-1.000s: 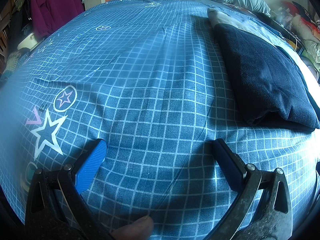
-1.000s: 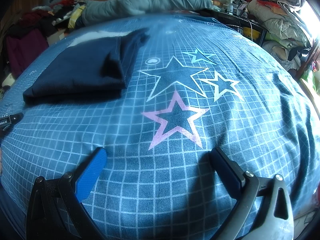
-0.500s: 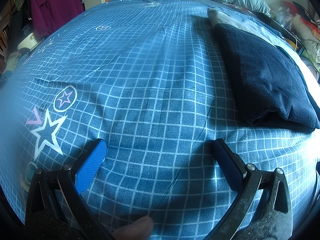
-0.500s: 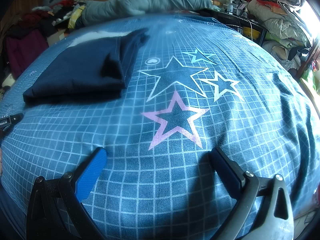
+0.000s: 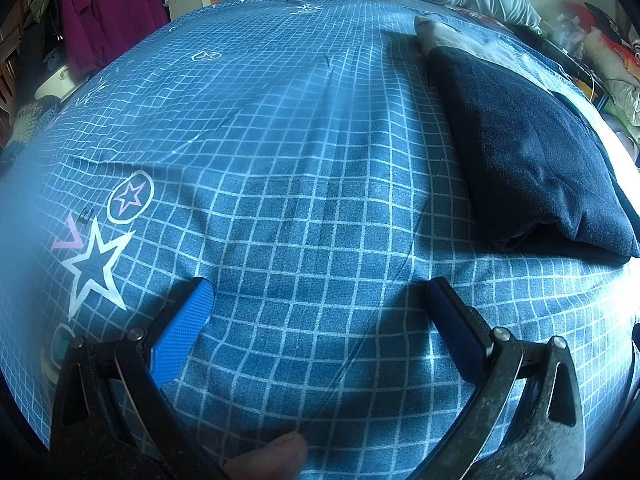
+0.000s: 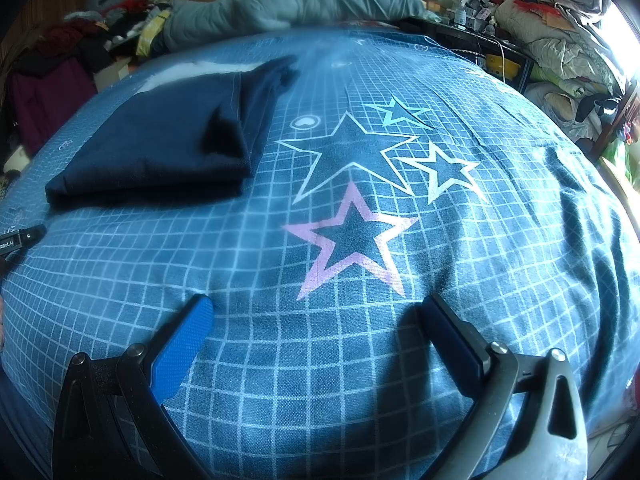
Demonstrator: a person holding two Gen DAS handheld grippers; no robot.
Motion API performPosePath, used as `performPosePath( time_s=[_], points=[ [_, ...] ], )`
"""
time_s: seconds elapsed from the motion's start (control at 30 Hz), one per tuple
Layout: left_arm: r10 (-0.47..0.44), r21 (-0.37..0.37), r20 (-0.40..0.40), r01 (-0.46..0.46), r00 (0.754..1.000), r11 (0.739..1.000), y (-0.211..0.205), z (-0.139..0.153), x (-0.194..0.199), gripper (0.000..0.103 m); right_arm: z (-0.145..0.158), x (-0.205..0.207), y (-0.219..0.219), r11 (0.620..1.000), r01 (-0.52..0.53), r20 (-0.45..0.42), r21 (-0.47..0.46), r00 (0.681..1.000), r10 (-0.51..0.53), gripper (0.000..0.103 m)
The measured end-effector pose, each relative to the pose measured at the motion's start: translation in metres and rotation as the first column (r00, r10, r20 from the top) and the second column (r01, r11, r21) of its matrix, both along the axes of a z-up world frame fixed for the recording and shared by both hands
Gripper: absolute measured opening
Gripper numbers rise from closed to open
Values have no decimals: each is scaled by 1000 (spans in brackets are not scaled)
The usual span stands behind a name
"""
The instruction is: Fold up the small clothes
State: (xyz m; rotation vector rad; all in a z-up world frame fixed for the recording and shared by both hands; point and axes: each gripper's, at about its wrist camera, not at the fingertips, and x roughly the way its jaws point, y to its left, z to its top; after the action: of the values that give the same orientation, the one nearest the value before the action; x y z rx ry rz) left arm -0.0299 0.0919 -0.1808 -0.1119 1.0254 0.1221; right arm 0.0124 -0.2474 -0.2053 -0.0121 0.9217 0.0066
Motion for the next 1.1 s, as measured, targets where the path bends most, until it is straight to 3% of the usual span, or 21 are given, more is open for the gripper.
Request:
performPosePath(
  time_s=[0.9,1.1],
  points=[
    [-2,-17,7,2,1000,1000,-1,0,-1,103,1,-1,8,1000,19,-15,-16,1000,-20,103],
    [-8,-18,18,8,1000,1000,1,1,-5,103,2,11,8,999,34,-81,-23,996,-36,103]
  ],
)
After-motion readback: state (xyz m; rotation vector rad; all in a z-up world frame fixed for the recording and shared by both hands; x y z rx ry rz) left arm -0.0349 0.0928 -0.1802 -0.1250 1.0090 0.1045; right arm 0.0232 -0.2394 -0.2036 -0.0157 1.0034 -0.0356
